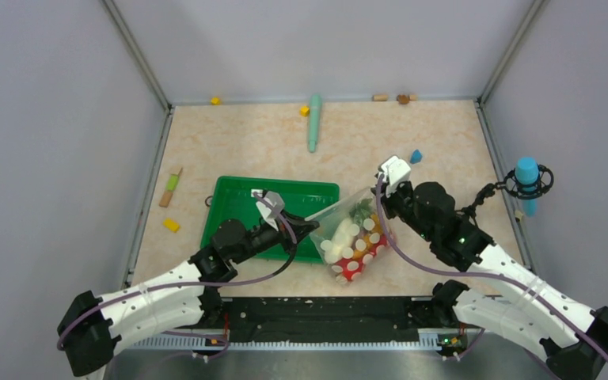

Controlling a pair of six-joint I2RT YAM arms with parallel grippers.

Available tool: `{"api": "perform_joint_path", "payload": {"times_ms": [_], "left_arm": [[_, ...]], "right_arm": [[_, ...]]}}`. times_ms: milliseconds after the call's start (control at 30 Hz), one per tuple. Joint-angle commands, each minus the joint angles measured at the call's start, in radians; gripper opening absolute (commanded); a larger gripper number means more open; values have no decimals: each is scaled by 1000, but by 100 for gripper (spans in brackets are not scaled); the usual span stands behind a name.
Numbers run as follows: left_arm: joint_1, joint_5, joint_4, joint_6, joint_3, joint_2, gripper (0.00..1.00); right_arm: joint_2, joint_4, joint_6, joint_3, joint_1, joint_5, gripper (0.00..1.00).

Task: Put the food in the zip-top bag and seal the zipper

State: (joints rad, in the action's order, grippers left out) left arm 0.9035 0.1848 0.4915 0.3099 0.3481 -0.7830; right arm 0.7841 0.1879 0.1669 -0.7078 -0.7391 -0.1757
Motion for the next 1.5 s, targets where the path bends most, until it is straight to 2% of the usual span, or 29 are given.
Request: {"api": "perform_joint_path", "payload": {"times_ms": [0,600,833,1100,1300,1467], "left_arm": [[-2,2,26,-20,-18,43,0],[-2,-39,4,-22,-27,66,0],[-2,-45,2,-21,-29,74,0],[-2,-64,-7,-28,-31,79,0],[-2,-91,-11,-36,-34,77,0],[-2,-112,-16,-42,-34,73,0]], "right_arm": [[-27,-72,128,4,22,-227,0],[29,-46,236,-43,27,-335,0],[45,-25,216,-49,56,-332,0],[60,-20,195,-47,94,-395,0],[55,-5,285,-17,114,-440,0],[55,-5,289,-8,144,-432,0]]}}
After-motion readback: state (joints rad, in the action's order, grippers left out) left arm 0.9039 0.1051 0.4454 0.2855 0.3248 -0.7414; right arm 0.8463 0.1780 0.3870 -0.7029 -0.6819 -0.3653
